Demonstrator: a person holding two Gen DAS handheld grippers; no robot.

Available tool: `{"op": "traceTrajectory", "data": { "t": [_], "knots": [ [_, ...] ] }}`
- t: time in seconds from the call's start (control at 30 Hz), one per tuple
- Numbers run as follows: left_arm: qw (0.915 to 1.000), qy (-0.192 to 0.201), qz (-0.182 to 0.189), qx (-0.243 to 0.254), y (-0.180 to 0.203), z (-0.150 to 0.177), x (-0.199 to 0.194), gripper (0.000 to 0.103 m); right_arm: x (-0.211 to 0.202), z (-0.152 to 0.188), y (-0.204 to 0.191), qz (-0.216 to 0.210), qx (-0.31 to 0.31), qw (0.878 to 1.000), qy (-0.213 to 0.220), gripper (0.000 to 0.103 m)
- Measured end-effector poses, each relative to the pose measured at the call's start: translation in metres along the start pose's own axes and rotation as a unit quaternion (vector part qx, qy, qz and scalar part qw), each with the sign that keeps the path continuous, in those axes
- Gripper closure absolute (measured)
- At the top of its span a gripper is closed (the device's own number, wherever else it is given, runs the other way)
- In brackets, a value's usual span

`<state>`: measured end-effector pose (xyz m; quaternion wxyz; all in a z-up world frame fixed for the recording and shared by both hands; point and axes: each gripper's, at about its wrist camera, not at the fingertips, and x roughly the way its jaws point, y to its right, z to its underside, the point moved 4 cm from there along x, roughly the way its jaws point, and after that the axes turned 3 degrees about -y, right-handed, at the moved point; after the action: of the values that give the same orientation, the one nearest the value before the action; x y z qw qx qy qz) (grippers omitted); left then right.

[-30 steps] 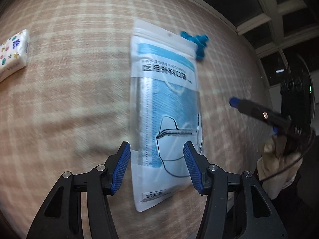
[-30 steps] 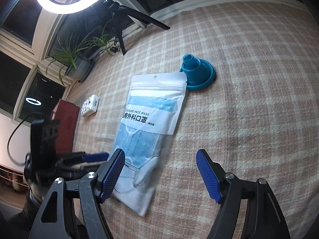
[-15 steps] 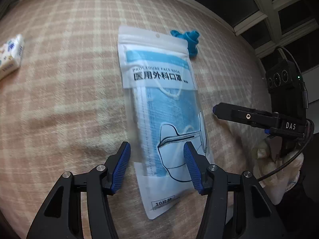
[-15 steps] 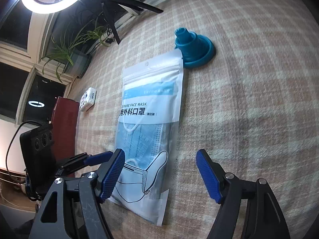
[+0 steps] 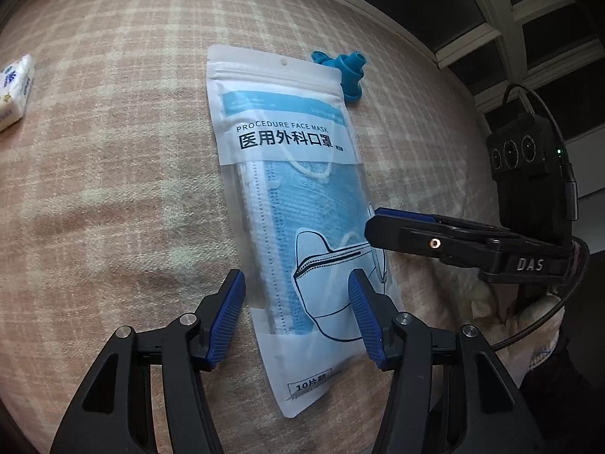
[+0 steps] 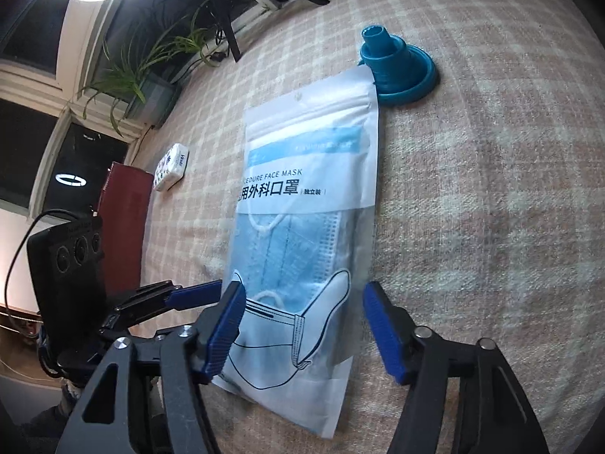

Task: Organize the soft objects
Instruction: 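Lower both grippers onto the mask packet and close on it, then lift the mask packet and carry it over the white box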

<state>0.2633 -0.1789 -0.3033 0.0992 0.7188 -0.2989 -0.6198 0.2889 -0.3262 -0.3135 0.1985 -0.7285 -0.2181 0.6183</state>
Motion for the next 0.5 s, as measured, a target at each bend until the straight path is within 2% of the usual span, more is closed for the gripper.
{"op": "traceTrajectory", "data": {
  "t": [0.07,0.13,0.5],
  "knots": [
    [1.0000,0.002,0.001,-0.002,-0.001,0.001,-0.001,0.053,0.001,0.001,-0.001,0.005,-0.002,1.000,0.001,0.059],
    [1.0000,0.003,-0.002,-0.003,0.000,0.004,-0.002,0.059,0.001,0.002,0.001,0.003,0.002,1.000,-0.001,0.060],
    [0.9989,0.043,-0.014,0.003,0.008,0.019,-0.034,0.059,-0.007,0.017,-0.016,0.003,-0.008,1.000,0.009,0.062]
  ]
}}
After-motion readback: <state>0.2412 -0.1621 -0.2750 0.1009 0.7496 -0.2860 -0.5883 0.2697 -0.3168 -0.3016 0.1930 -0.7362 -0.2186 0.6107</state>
